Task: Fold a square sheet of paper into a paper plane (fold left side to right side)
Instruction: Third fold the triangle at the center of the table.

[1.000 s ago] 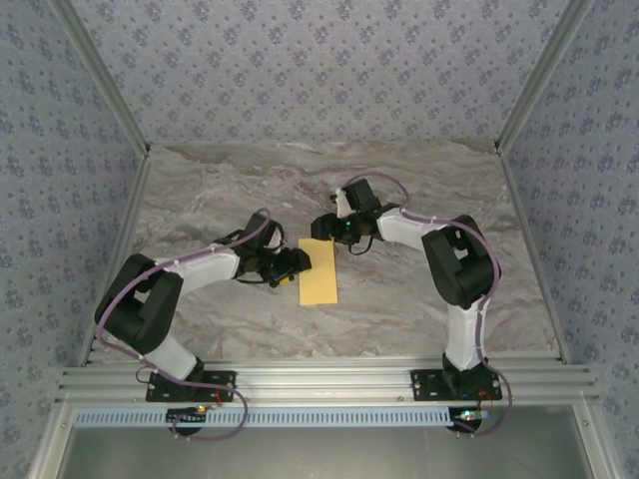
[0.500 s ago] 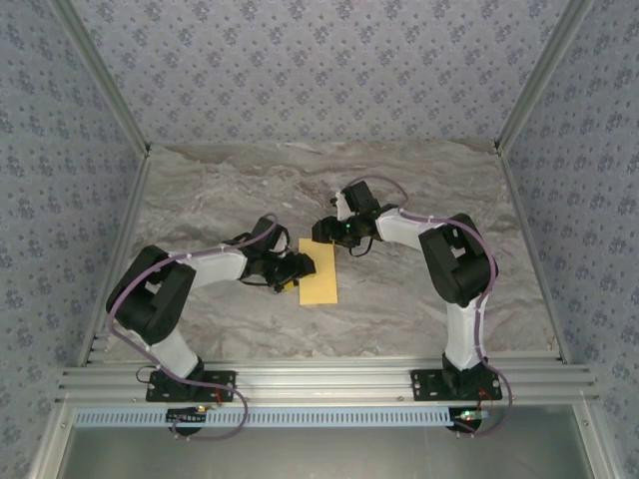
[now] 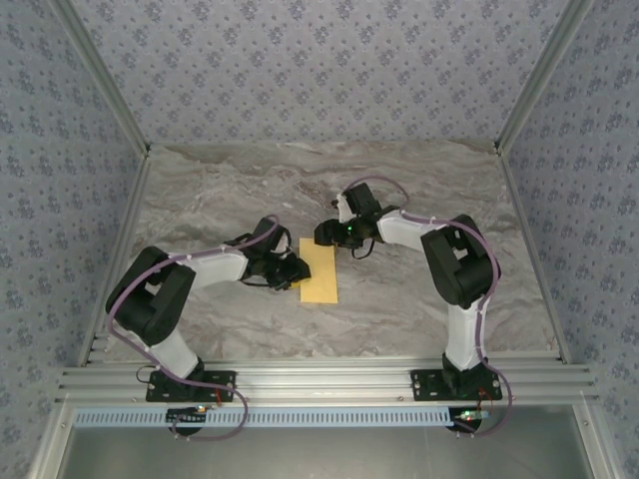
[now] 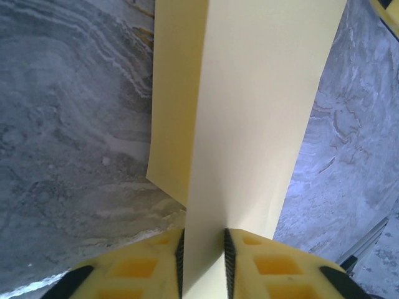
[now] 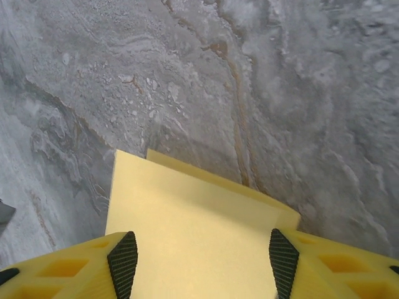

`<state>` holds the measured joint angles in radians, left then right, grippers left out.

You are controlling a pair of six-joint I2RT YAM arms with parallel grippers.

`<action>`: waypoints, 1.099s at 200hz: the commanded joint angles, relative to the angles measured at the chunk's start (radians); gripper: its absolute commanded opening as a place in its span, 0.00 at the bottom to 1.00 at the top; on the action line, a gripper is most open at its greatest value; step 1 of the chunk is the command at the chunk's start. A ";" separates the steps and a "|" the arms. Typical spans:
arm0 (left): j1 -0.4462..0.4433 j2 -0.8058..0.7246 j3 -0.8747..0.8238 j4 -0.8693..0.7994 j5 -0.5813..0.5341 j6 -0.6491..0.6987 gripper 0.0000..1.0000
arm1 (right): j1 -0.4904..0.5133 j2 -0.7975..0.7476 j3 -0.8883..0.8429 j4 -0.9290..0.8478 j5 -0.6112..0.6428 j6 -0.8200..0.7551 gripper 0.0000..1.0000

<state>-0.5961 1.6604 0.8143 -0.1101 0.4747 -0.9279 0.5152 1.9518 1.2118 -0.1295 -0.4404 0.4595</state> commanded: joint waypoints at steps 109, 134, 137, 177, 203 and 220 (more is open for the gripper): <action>-0.001 -0.060 0.018 -0.035 0.042 -0.054 0.05 | 0.449 -0.689 -0.571 0.096 0.534 -0.367 0.85; -0.001 -0.057 0.022 -0.031 0.054 -0.061 0.04 | 0.565 -0.615 -0.539 0.106 0.638 -0.406 0.87; -0.001 -0.057 0.022 -0.032 0.056 -0.061 0.05 | 0.575 -0.598 -0.530 0.103 0.648 -0.411 0.87; -0.001 -0.051 0.027 -0.033 0.073 -0.062 0.04 | 0.632 -0.422 -0.434 0.114 0.718 -0.457 0.86; -0.001 -0.053 0.027 -0.037 0.076 -0.060 0.04 | 0.630 -0.356 -0.390 0.132 0.727 -0.472 0.80; -0.001 -0.053 0.027 -0.041 0.075 -0.059 0.04 | 0.629 -0.336 -0.374 0.137 0.725 -0.474 0.69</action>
<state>-0.5961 1.6245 0.8146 -0.1303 0.5262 -0.9787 1.1431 1.5909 0.7929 -0.0223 0.2428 0.0082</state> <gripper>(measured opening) 0.041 0.752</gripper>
